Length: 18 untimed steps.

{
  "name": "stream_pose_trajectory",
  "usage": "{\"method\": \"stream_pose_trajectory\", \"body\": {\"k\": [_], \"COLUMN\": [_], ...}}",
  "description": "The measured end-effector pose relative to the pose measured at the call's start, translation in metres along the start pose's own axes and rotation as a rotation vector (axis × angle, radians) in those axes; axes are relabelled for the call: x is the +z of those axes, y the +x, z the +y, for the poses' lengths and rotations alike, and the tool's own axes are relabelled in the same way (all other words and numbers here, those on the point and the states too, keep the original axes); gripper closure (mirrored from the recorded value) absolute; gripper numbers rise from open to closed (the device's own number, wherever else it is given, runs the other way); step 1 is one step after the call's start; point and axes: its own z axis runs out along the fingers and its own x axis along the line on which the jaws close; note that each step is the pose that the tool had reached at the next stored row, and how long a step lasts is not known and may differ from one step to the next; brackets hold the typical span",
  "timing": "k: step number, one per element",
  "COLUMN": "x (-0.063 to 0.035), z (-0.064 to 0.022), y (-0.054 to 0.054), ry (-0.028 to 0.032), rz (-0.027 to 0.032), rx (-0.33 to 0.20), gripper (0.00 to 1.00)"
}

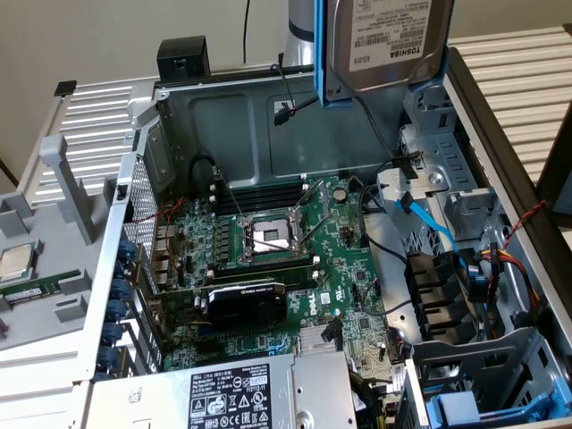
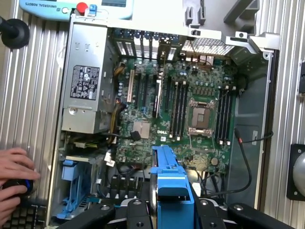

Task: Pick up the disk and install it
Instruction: 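Pick up the disk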

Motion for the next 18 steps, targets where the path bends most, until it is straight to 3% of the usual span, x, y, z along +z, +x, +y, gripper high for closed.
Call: {"method": "stream_pose_trajectory", "body": {"k": [18], "x": [-0.0009], "z": [-0.0037], "y": [0.042], "ry": [0.0008], "rz": [-0.0124], "rx": [0.000], "gripper": [0.63]}}
